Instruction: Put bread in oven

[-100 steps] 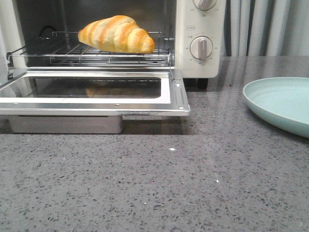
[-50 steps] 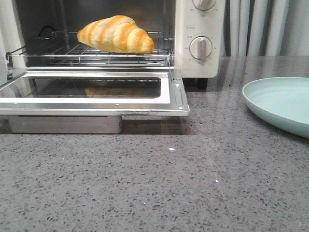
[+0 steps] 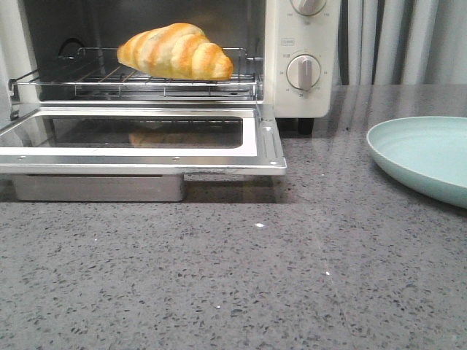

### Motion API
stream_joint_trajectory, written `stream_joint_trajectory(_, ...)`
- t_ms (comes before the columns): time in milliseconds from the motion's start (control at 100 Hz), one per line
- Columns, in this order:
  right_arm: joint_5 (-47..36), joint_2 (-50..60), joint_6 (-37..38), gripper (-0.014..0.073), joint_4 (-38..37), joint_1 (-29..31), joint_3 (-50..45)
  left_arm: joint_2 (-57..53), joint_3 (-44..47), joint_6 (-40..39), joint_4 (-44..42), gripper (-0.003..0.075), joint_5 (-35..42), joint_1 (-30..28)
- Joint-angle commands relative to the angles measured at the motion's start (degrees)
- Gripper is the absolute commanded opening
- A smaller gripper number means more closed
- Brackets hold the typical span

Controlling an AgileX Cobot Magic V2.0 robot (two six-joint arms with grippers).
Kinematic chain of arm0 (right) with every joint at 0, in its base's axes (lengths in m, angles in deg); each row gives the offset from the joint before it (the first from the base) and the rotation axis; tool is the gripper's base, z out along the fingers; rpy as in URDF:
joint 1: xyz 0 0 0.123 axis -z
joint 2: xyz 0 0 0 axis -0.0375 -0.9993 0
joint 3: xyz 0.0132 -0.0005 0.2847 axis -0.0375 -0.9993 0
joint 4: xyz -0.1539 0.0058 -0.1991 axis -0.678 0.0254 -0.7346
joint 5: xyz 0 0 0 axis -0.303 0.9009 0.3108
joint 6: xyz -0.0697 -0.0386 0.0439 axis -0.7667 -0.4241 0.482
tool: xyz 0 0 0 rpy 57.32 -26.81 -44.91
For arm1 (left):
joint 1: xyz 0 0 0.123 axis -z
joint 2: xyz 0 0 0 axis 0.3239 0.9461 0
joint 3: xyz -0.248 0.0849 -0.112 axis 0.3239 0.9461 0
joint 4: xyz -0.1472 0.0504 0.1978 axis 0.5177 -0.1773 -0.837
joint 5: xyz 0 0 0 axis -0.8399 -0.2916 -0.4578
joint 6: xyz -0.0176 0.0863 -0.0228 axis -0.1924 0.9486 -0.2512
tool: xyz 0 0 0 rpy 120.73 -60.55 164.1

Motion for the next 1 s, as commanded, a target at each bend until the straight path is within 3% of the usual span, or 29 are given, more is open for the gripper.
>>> stream_joint_trajectory(0, -3.49, -0.42, -0.03, -0.0071, -2.6, 0.08, 1.32, -1.85, 1.31, -0.03, 0.61, -0.002, 4.41, -0.25)
stream_joint_trajectory(320, -4.4, -0.42, -0.71, -0.0071, -2.66, 0.08, 0.96, -1.85, 1.31, -0.03, 0.61, -0.002, 4.41, -0.25)
stream_joint_trajectory(450, -11.78, -0.42, -7.7, -0.0071, -0.17, 2.64, -1.26, -1.85, 1.31, -0.03, 0.61, -0.002, 4.41, -0.25)
stream_joint_trajectory(590, -22.07, -0.42, -17.32, -0.0071, 8.78, 12.85, -4.56, -1.85, 1.31, -0.03, 0.61, -0.002, 4.41, -0.25)
stream_joint_trajectory(730, -31.79, -0.42, -24.65, -0.0071, 20.13, 27.37, -8.09, -1.85, 1.31, -0.03, 0.61, -0.002, 4.41, -0.25)
stream_joint_trajectory(990, -49.72, 2.75, -28.02, -0.0071, 28.03, 45.29, -18.26, -1.85, 1.31, -0.03, 0.61, -0.002, 4.41, -0.25)
